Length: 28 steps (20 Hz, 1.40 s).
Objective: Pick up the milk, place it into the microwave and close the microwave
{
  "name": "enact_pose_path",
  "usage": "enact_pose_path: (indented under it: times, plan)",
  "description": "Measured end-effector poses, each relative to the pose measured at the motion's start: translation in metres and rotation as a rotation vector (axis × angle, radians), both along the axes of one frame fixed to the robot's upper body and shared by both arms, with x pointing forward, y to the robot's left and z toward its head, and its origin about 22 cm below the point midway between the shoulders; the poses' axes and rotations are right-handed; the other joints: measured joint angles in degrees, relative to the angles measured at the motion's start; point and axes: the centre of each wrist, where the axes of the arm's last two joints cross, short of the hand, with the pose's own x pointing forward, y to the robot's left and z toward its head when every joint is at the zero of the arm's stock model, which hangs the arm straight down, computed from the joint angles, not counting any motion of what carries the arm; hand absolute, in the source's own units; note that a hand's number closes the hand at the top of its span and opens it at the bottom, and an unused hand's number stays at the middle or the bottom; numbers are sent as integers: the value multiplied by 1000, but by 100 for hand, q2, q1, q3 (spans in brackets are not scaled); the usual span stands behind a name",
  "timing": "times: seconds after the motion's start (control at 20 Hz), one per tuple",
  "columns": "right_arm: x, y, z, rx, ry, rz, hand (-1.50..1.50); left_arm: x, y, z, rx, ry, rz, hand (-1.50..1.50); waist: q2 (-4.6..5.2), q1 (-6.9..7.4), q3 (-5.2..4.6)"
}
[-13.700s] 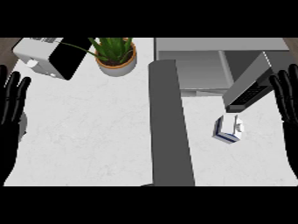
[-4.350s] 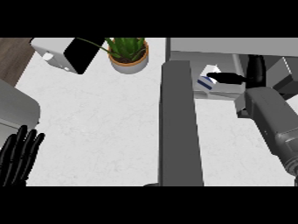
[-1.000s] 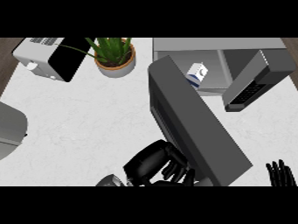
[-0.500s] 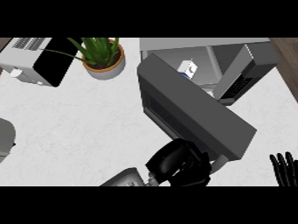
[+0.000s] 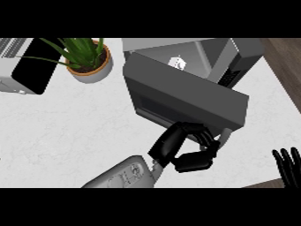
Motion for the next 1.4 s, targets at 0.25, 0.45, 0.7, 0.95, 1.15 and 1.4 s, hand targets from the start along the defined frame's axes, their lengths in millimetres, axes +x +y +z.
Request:
enact_pose_path:
  times: [0.25, 0.45, 0.7, 0.95, 1.15, 1.4]
  plan:
    - [0, 1, 14, 10, -7, 51, -150, 20, -1, 8, -48, -33, 120, 150, 41, -190, 3]
    - [1, 2, 24, 16, -12, 95, -150, 37, 1, 14, -84, -33, 191, 150, 102, -355, 0]
    - [4, 4, 36, 25, -23, 148, -150, 55, 2, 23, -146, -23, 248, 150, 184, -536, -1]
    - [3, 5, 45, 44, -28, 170, -150, 73, 4, 33, -184, -33, 292, 150, 233, -716, 2]
    - [2, 4, 52, 44, -34, 194, -150, 86, 5, 40, -201, -44, 318, 150, 267, -842, 8]
    - [2, 4, 61, 53, -45, 223, -150, 89, 8, 38, -231, -52, 339, 150, 253, -915, 13]
